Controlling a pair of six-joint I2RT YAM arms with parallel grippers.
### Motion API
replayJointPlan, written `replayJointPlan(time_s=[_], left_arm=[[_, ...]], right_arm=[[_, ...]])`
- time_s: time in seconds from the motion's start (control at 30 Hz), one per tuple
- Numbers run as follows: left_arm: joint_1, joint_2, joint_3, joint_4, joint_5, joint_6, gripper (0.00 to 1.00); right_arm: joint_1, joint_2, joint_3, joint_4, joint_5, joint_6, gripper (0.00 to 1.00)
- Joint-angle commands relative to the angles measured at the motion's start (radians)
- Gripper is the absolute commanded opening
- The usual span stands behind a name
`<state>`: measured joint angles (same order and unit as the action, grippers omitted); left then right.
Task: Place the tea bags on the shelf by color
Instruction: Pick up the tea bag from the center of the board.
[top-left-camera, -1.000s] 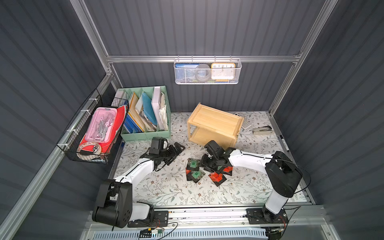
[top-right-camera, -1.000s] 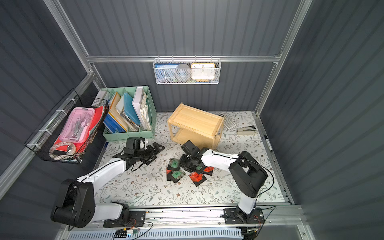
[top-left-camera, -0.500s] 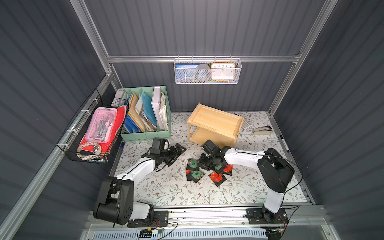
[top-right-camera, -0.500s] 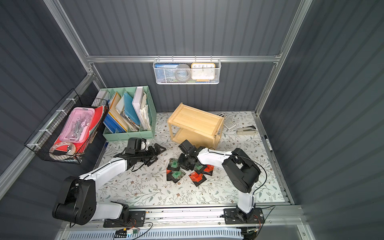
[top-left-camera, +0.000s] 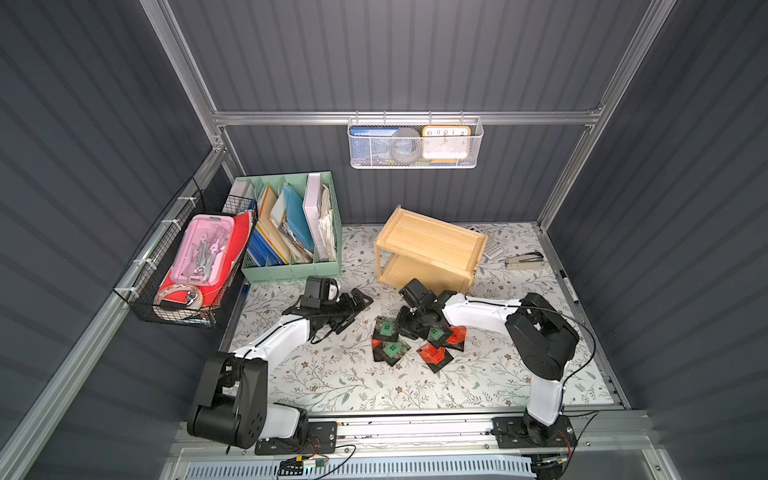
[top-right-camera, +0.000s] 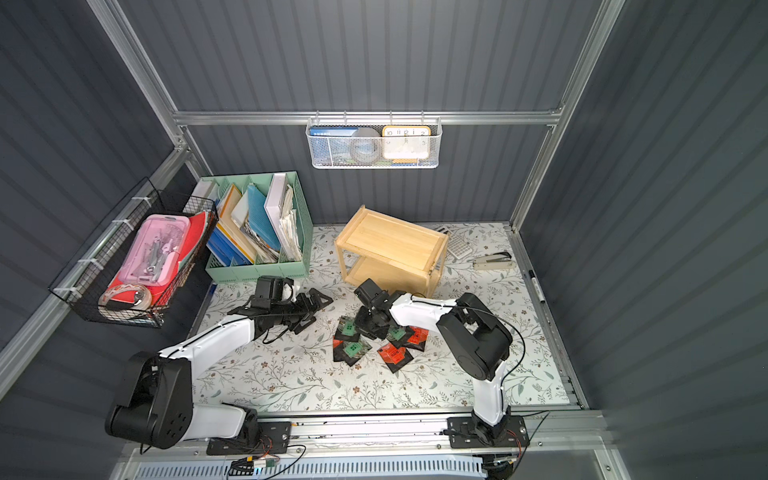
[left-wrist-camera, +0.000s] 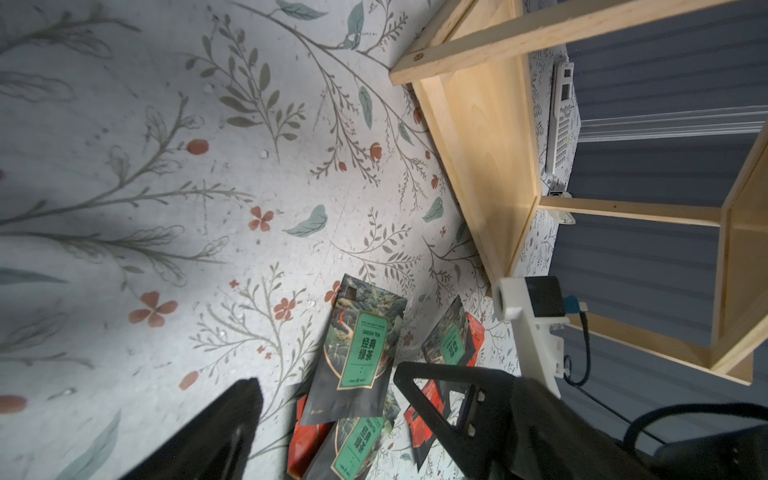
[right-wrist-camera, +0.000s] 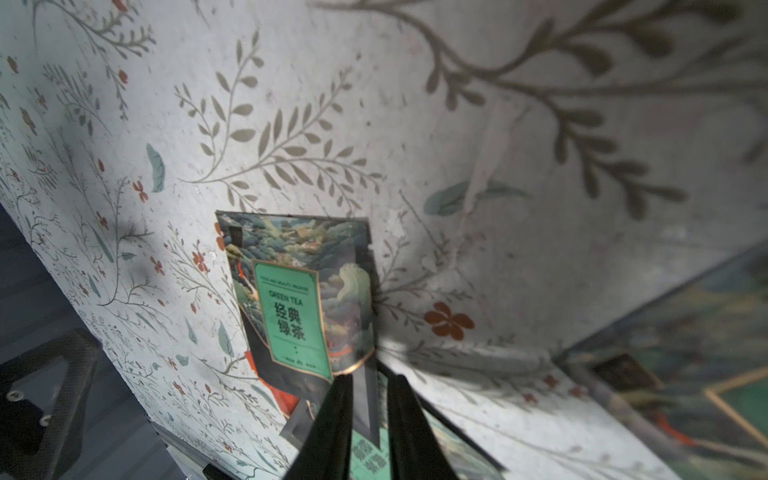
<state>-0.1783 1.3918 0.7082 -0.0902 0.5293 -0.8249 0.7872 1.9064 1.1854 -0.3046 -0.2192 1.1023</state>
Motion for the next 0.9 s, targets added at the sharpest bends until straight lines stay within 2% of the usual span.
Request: replayJointPlan(time_s=[0.0, 0.7, 0.73, 0.87], left_arm=[[-0.005, 0.009, -0.007, -0.025, 0.025, 0.03, 0.99], [-0.006, 0.001, -0.038, -0.019, 0.042, 0.02, 0.99], [-0.006, 0.001, -0.042, -0.017, 0.043, 0.017, 0.99], [-0.005, -0.004, -0.05, -0.013, 0.04, 0.006, 0.99]], right_arm=[[0.003, 0.031, 0.024, -0.022, 0.016, -0.005, 0.21], [0.001, 0.088, 0.048, 0.048, -0.017, 0.01, 0.18], [0.003, 0.093, 0.05, 0.053, -0.058, 0.013, 0.18], [0.003, 0.103, 0.054, 0.08, -0.079, 0.025, 0.17]])
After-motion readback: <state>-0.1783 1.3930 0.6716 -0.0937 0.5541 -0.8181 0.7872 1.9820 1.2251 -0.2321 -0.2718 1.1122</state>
